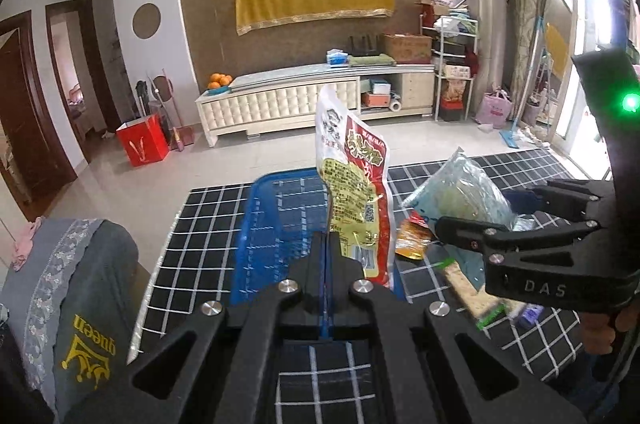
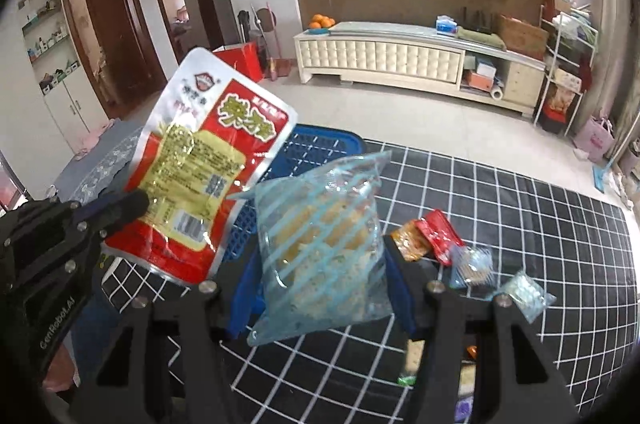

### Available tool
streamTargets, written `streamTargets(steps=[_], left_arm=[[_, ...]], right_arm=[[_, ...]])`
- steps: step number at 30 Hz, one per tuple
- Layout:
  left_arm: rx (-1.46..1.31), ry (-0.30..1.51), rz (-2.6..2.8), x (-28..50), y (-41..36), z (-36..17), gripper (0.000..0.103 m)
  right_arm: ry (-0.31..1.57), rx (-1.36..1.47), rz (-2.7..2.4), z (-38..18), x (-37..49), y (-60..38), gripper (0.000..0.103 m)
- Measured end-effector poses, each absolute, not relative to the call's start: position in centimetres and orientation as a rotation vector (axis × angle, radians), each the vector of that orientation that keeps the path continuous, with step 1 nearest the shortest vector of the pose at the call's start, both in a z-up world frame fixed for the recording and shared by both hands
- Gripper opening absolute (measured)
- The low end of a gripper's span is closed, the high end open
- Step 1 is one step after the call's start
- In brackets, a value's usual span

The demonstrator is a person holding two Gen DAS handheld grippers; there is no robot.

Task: Organize snacks
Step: 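Carry the red pack over the basket with the left gripper while the right gripper carries the bread bag, then open the left gripper dropping the red pack while the right gripper releases the bread bag into the basket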

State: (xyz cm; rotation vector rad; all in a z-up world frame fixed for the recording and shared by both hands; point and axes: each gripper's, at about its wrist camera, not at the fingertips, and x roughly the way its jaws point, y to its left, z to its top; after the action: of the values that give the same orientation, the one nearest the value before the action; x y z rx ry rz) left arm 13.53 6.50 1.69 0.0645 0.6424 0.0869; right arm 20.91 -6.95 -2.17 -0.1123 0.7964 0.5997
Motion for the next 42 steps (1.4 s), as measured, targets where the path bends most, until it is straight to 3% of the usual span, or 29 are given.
streamTargets(steps=[19, 21, 22, 23, 42], left_arm=[[0.039, 0.772, 0.097, 24.2, 11.3, -5.0, 0.001], [0.071, 0.779, 0.115, 24.9, 11.4, -5.3, 0.019], [0.072, 0.788, 0.105, 25.2, 11.4, -5.6, 0.045], [0.065, 0.793, 0.09, 25.4, 11.5, -5.8, 0.055], [0.002, 0.777, 0.11, 21.1, 14.2, -2.5, 0.069]], right_arm=[[0.906, -0.117, 0.575, -6.3, 26.4, -2.5, 0.061], [0.901, -0.125, 0.575, -6.3, 26.2, -2.6, 0.061], [0.898, -0.128, 0.576, -6.2, 26.1, -2.6, 0.061], [0.896, -0.128, 0.578, -6.2, 25.9, -2.6, 0.061], [0.867, -0.168, 0.593, -3.1, 24.1, -1.1, 0.061]])
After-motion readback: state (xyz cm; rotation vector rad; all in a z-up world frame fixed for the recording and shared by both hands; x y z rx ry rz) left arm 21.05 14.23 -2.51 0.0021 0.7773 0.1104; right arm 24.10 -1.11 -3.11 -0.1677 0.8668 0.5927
